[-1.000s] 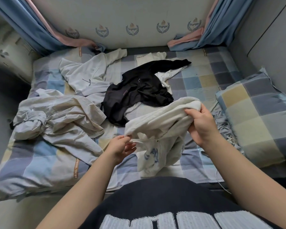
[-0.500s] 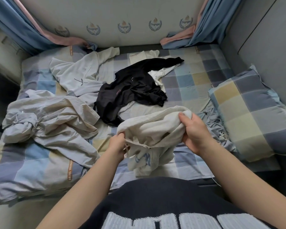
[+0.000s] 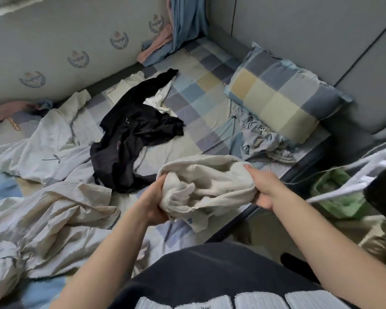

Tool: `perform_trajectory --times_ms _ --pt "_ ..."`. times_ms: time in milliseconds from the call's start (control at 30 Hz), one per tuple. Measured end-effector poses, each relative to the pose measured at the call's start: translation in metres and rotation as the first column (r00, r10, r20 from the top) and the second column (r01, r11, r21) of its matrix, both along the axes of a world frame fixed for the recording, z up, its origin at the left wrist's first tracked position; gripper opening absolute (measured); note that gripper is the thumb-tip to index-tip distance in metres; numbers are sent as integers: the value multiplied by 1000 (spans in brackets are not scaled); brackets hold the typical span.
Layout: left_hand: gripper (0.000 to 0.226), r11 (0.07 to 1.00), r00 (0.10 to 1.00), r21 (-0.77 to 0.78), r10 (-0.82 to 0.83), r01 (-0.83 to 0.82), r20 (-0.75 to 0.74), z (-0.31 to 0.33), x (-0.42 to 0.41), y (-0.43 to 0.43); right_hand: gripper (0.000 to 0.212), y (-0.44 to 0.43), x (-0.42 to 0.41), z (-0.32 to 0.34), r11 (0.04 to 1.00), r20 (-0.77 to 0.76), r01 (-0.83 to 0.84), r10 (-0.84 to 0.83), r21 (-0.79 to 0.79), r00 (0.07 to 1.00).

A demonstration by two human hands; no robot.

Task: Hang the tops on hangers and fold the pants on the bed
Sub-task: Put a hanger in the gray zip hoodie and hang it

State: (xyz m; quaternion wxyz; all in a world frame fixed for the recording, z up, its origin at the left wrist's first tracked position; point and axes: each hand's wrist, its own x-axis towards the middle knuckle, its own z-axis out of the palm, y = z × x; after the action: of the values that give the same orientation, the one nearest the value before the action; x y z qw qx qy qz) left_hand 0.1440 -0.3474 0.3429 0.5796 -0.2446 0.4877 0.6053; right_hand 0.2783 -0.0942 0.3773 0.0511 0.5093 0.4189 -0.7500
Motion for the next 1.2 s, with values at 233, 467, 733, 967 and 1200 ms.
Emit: perform_trajectory --times_ms 233,467,733,967,1200 --pt "41 977 994 186 -106 108 -20 -6 29 -28 44 -79 110 1 924 -44 271 -293 -270 955" --pt "50 985 990 103 -144 142 12 0 81 3 42 -117 205 21 784 -4 554 -578 -281 816" --pt "60 687 672 26 -702 727 -238 42 189 77 39 -150 324 77 481 -161 856 -875 -190 456" --pt "23 -19 -334 -439 -679 898 -653 84 377 112 31 -193 481 128 255 -278 962 -935 -97 220" --pt "44 -37 -327 -333 -315 942 -891 166 561 133 39 -227 656 178 32 -423 998 -904 58 54"
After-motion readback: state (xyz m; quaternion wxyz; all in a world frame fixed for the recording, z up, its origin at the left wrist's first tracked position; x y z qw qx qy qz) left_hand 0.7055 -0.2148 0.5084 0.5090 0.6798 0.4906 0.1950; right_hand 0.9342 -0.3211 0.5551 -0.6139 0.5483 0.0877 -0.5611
